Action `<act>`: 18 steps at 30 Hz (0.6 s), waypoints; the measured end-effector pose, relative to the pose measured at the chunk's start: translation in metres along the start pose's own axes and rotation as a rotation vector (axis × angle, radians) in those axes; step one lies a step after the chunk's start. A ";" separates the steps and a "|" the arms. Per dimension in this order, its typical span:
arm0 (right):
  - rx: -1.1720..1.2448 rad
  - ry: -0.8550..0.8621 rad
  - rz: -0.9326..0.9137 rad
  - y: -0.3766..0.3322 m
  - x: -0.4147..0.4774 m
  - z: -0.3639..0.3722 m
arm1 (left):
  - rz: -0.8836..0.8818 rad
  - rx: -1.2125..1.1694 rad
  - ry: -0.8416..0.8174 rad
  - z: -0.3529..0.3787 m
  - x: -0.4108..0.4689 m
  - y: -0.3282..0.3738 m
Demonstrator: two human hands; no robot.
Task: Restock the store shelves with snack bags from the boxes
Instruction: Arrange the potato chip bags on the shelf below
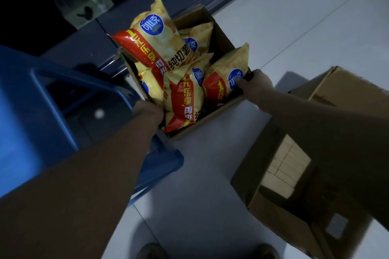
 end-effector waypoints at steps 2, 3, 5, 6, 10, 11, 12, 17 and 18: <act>0.091 -0.035 0.000 0.003 -0.001 0.004 | -0.004 -0.011 0.026 -0.001 0.001 -0.002; 0.116 -0.037 0.001 0.005 -0.002 0.002 | 0.005 -0.002 0.049 -0.003 0.000 0.000; 0.144 -0.035 0.019 0.009 -0.002 -0.004 | 0.040 0.037 0.085 -0.007 -0.004 0.006; 0.144 -0.046 0.034 0.012 -0.002 -0.005 | 0.066 0.070 0.100 -0.009 -0.005 0.011; 0.139 -0.098 0.084 0.019 -0.011 -0.017 | 0.138 0.122 0.121 -0.018 -0.021 0.031; 0.151 -0.101 0.087 0.019 -0.014 -0.022 | 0.149 0.115 0.114 -0.020 -0.026 0.036; 0.159 -0.100 0.091 0.018 -0.017 -0.029 | 0.158 0.114 0.111 -0.023 -0.030 0.041; 0.080 -0.063 0.089 -0.004 -0.051 -0.078 | 0.203 0.139 0.097 -0.049 -0.065 0.078; 0.055 -0.055 0.087 -0.010 -0.061 -0.090 | 0.206 0.138 0.084 -0.055 -0.073 0.085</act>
Point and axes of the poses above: each hand's wrist, its own x-axis towards the middle knuckle, its own z-axis out of the palm, y = z × x, the point moved 9 cm from there along x, towards the middle knuckle, and after that the axes turned 8 degrees about z, right-handed, at the moved point
